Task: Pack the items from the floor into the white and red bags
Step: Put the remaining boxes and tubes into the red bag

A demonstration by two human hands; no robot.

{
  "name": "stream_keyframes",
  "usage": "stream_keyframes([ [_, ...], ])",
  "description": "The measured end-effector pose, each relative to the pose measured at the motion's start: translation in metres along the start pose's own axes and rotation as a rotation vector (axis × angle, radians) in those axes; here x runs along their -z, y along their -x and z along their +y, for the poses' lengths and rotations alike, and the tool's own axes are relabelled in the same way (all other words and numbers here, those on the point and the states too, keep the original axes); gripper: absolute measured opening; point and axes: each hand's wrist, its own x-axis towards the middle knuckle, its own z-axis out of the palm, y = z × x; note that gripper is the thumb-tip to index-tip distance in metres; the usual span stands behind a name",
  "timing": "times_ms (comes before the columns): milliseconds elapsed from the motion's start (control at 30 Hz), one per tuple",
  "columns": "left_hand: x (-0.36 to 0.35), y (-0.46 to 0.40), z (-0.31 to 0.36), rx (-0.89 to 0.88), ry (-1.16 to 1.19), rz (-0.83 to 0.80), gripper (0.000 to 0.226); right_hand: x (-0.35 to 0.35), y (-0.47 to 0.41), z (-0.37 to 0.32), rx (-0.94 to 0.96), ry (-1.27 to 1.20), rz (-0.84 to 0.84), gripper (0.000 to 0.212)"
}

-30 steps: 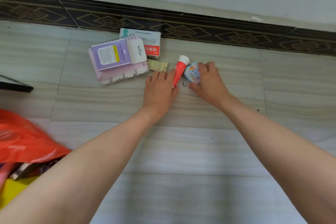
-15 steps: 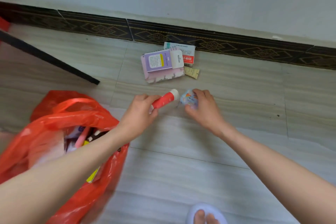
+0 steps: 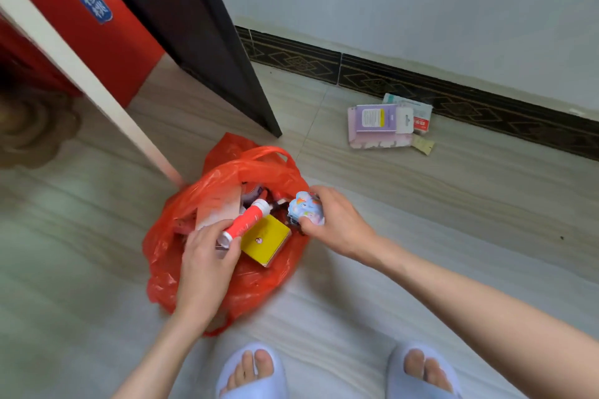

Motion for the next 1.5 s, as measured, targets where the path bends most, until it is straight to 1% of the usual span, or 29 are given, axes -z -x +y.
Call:
stream_keyframes([
  [100, 0.004, 0.002, -0.013, 0.031, -0.032, 0.123, 0.029, -0.013, -0.014, -0.016, 0.051, 0.029, -0.017, 0.044],
  [200, 0.003, -0.003, -0.025, 0.018, -0.075, 0.225, 0.027, -0.024, -0.031, -0.027, 0.080, 0.061, 0.021, 0.041],
  [300, -0.002, -0.008, -0.033, 0.045, -0.080, 0.262, 0.027, -0.030, -0.043, -0.032, 0.064, 0.071, 0.066, 0.041],
  [400, -0.011, -0.016, -0.037, 0.093, -0.113, 0.179, 0.028, -0.037, -0.053, -0.033, 0.058, 0.044, 0.076, 0.041],
  [500, -0.018, -0.022, -0.033, 0.114, -0.192, 0.109, 0.031, -0.045, -0.052, -0.030, 0.084, 0.036, -0.022, 0.051],
  [567, -0.022, -0.018, -0.027, 0.069, -0.312, 0.066, 0.036, -0.044, -0.045, -0.024, 0.112, 0.068, -0.044, 0.054],
  [700, -0.032, 0.001, -0.020, -0.042, -0.468, -0.099, 0.050, -0.036, -0.033, -0.010, 0.171, 0.137, 0.029, 0.051],
  [800, -0.034, 0.008, -0.018, -0.059, -0.481, -0.178, 0.056, -0.028, -0.026, 0.000, 0.164, 0.159, 0.060, 0.053],
  [867, -0.033, 0.009, -0.013, -0.079, -0.448, -0.192, 0.055, -0.018, -0.024, 0.009, 0.156, 0.189, 0.063, 0.054],
  [933, -0.033, 0.006, -0.004, -0.144, -0.402, -0.192, 0.053, -0.006, -0.021, 0.019, 0.143, 0.231, 0.064, 0.053],
  [1100, -0.045, -0.027, 0.030, -0.397, -0.372, -0.219, 0.049, 0.036, -0.024, 0.051, -0.001, 0.239, 0.112, 0.054],
  [1233, -0.075, -0.072, 0.062, -0.538, -0.391, -0.307, 0.050, 0.070, -0.033, 0.093, -0.116, 0.258, 0.168, 0.054],
  [1333, -0.111, -0.107, 0.085, -0.570, -0.425, -0.413, 0.052, 0.091, -0.046, 0.128, -0.228, 0.267, 0.185, 0.054],
  [1400, -0.141, -0.131, 0.101, -0.570, -0.488, -0.552, 0.064, 0.105, -0.060, 0.150, -0.295, 0.269, 0.188, 0.054],
  [1433, -0.157, -0.143, 0.108, -0.582, -0.537, -0.596, 0.069, 0.112, -0.067, 0.160, -0.325, 0.268, 0.198, 0.054],
  [1500, -0.185, -0.166, 0.126, -0.603, -0.590, -0.614, 0.073, 0.124, -0.081, 0.178, -0.363, 0.262, 0.236, 0.053],
])
